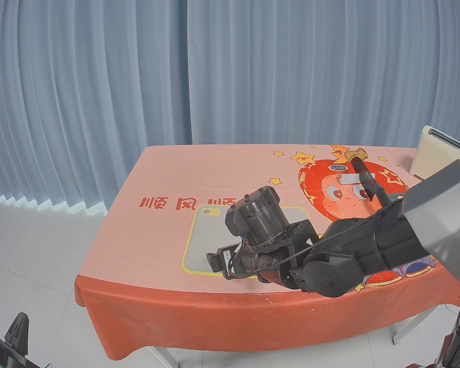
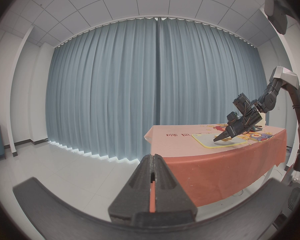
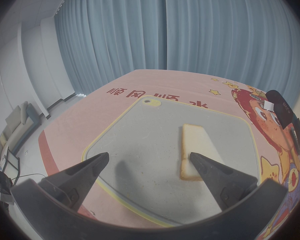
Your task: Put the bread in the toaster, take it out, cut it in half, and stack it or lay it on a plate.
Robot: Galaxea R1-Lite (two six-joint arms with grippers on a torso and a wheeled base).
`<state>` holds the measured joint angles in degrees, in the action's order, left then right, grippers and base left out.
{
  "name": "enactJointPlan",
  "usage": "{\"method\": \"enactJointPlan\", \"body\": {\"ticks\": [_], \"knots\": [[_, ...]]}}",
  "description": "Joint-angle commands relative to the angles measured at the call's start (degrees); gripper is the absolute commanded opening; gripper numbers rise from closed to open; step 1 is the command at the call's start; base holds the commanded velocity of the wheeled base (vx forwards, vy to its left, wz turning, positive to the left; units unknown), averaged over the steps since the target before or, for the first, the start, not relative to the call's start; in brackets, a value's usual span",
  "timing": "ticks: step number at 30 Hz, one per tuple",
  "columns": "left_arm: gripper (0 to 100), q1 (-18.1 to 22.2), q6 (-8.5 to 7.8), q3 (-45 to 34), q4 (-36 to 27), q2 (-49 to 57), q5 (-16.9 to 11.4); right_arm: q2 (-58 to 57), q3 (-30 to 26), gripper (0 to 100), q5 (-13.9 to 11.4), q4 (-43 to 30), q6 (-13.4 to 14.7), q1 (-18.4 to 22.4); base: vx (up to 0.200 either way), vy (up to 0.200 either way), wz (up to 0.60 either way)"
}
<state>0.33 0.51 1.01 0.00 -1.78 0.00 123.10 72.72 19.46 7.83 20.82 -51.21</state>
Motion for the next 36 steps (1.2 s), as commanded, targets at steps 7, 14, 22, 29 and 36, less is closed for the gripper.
{"method": "enactJointPlan", "body": {"ticks": [7, 14, 22, 29, 36], "knots": [[0, 0.0, 0.02, -1.0, 0.0, -0.1, 0.1, 0.2, -0.1, 100, 0.1, 0.0, 0.0, 0.1, 0.000, 0.000, 0.00], [0, 0.0, 0.02, -1.0, 0.0, -0.1, 0.0, 0.3, -0.4, 0, 0.8, -0.1, -0.1, 0.3, 0.000, 0.000, 0.00], [0, 0.0, 0.02, -1.0, 0.0, -0.1, 0.0, -0.4, -0.4, 0, 0.8, -5.1, 0.1, 0.8, 0.000, 0.000, 0.00], [0, 0.0, 0.02, -1.0, 0.0, 0.0, 0.1, -1.6, 0.0, 0, 1.1, -4.8, 0.1, 0.7, 0.000, 0.000, 0.00], [0, 0.0, 0.02, -1.0, 0.0, 0.0, 0.0, -4.8, -0.2, 0, 1.1, -4.7, 0.1, 0.9, 0.000, 0.000, 0.00]]}}
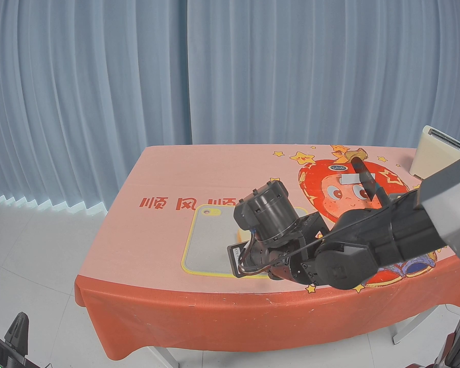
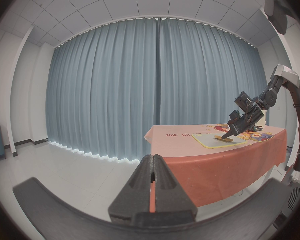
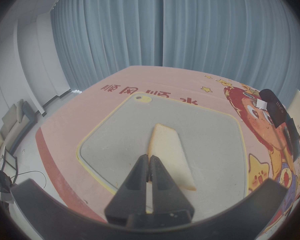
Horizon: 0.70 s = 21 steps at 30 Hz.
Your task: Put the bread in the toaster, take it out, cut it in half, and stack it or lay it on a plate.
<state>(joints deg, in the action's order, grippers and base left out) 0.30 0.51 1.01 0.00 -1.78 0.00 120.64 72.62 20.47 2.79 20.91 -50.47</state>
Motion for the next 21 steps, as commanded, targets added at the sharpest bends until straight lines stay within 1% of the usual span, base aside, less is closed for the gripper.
{"method": "enactJointPlan", "body": {"ticks": [1, 7, 12, 15, 16, 17, 21], "knots": [[0, 0.0, 0.02, -1.0, 0.0, 0.0, 0.0, -2.9, -0.1, 0, 0.1, 0.4, -0.1, 0.1, 0.000, 0.000, 0.00], [0, 0.0, 0.02, -1.0, 0.0, 0.0, 0.0, -6.8, -0.5, 0, 0.0, -0.2, -0.1, 0.2, 0.000, 0.000, 0.00], [0, 0.0, 0.02, -1.0, 0.0, 0.0, 0.0, -12.6, -4.2, 0, 0.0, 0.4, 0.1, 0.7, 0.000, 0.000, 0.00], [0, 0.0, 0.02, -1.0, 0.0, 0.0, 0.1, -17.2, -7.1, 0, -0.5, 0.4, 0.1, 1.2, 0.000, 0.000, 0.00], [0, 0.0, 0.02, -1.0, 0.0, 0.0, 0.1, -17.2, -7.1, 0, -0.5, 0.4, 0.1, 1.2, 0.000, 0.000, 0.00], [0, 0.0, 0.02, -1.0, 0.0, -0.1, 0.0, -19.6, -9.1, 0, -0.8, 0.4, 0.2, 1.3, 0.000, 0.000, 0.00], [0, 0.0, 0.02, -1.0, 0.0, 0.0, 0.1, -23.6, -14.3, 0, -0.9, 0.5, 0.1, 1.3, 0.000, 0.000, 0.00]]}}
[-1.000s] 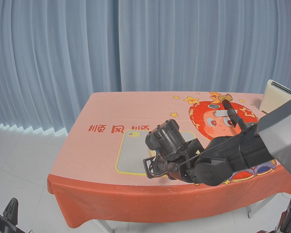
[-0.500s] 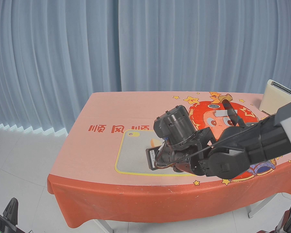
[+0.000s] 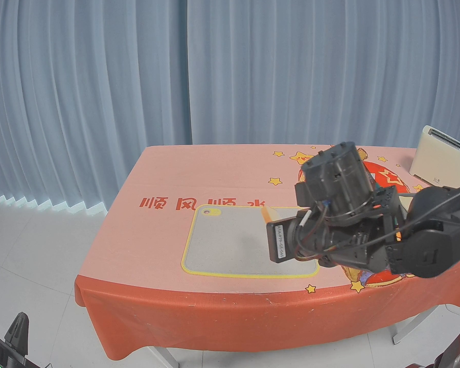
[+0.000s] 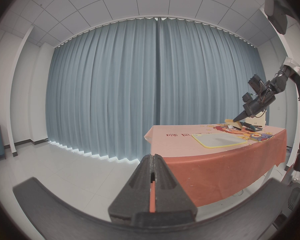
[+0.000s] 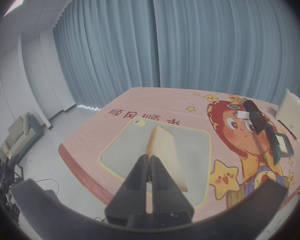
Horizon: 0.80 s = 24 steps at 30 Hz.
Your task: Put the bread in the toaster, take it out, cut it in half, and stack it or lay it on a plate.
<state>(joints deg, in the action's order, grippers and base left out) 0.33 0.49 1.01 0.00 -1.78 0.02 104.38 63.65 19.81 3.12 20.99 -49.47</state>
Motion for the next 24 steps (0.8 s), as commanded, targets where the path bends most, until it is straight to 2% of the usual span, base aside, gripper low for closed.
{"method": "enactJointPlan", "body": {"ticks": [1, 5, 9, 15, 17, 24], "knots": [[0, 0.0, 0.04, -1.0, 0.0, -0.1, 0.1, -8.3, -6.4, 0, -0.3, 0.1, 0.1, 0.3, 0.000, 0.000, 0.00], [0, 0.0, 0.04, -1.0, 0.0, -0.1, 0.0, -11.5, -9.7, 0, -0.5, 0.1, 0.3, 1.0, 0.000, 0.000, 0.00], [0, 0.0, 0.04, -1.0, 0.0, 0.0, 0.1, -12.8, -12.3, 0, -2.3, 0.1, 1.9, 1.3, 0.000, 0.000, 0.00], [0, 0.0, 0.04, -1.0, 0.0, 0.0, 0.2, -17.9, -15.2, 0, -3.5, 0.1, 3.3, 2.6, 0.000, 0.000, 0.00], [0, 0.0, 0.04, -1.0, 0.1, -0.1, 0.2, -19.2, -15.8, 0, -4.8, 0.0, 3.1, 2.6, 0.000, -0.200, 0.00], [0, 0.0, 0.04, -1.0, 0.0, -0.1, 0.2, -21.7, -19.4, 0, -4.9, 0.1, 3.1, 2.7, 0.000, -0.200, 0.00]]}}
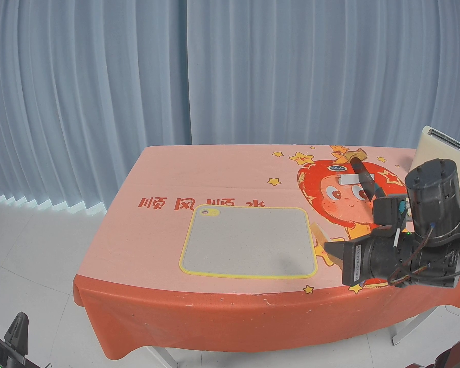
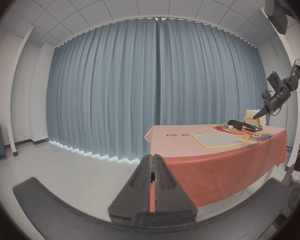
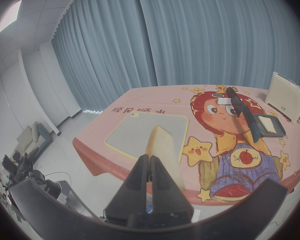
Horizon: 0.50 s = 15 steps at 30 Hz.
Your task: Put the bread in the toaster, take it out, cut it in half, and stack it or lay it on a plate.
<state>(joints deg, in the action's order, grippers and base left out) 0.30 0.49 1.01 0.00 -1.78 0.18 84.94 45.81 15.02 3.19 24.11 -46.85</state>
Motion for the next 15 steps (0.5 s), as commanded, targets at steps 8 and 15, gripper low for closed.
{"method": "enactJointPlan", "body": {"ticks": [8, 15], "knots": [[0, 0.0, 0.04, -1.0, 0.0, 0.0, 0.0, -2.9, -3.0, 0, 0.1, 0.2, -0.1, -0.6, 0.000, -0.200, 0.00], [0, 0.0, 0.04, -1.0, 0.1, -0.1, 0.0, -4.0, -2.5, 0, 0.3, 0.3, -0.2, -0.2, 0.000, -0.200, 0.00]]}}
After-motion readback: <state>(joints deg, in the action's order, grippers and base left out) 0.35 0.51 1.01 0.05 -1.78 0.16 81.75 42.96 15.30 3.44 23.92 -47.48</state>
